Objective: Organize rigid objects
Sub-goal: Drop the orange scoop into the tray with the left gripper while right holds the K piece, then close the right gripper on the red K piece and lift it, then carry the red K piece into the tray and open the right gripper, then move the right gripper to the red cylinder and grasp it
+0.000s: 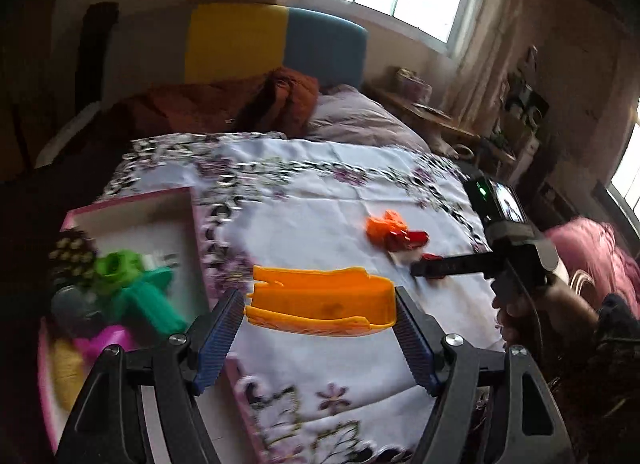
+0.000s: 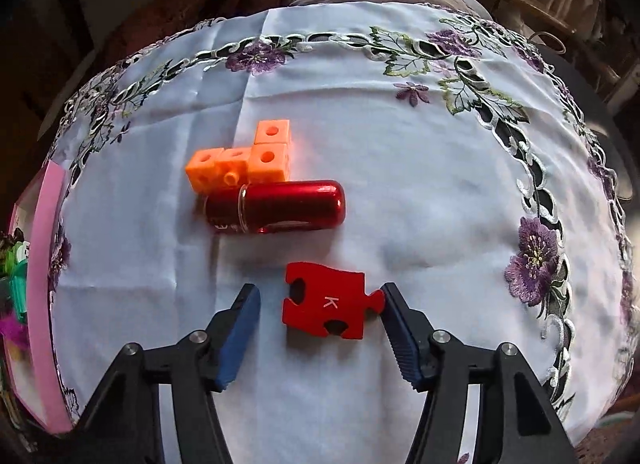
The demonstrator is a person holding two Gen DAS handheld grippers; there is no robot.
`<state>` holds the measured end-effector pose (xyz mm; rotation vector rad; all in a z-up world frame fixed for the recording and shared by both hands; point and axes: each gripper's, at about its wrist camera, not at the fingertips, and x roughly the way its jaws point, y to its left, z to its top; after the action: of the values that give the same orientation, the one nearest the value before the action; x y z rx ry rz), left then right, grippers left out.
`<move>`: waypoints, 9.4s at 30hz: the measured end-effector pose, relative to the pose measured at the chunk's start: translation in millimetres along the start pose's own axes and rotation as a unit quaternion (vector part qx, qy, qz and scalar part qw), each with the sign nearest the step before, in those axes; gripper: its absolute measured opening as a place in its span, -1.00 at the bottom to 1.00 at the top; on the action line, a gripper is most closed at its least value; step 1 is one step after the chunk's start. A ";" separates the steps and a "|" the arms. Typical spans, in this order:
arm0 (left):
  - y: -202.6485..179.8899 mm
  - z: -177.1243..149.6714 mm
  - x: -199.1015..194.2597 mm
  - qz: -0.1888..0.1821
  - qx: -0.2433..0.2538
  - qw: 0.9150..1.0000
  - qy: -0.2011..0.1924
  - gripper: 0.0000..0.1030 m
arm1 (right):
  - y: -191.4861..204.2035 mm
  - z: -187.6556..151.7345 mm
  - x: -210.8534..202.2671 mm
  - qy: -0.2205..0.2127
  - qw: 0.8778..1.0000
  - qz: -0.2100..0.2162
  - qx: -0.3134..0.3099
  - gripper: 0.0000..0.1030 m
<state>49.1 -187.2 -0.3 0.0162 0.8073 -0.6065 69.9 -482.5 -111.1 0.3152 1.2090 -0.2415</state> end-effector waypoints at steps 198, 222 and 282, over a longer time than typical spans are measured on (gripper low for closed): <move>145.7 -83.2 -77.3 0.208 -0.124 0.970 0.022 0.59 | 282.3 -114.7 -65.5 -0.145 0.937 0.158 -0.276 0.65; 129.9 -65.1 -63.6 0.133 -0.127 0.983 0.025 0.37 | 123.7 -50.7 -100.8 -0.204 0.969 0.073 -0.117 0.97; 72.9 -33.4 -3.5 0.082 -0.073 0.991 0.072 0.36 | 33.3 51.6 17.6 -0.042 0.997 -0.011 -0.069 0.46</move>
<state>62.3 -116.9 -36.7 -0.0080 0.9782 -0.3918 132.5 -470.5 -107.6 0.1693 1.1402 -0.1882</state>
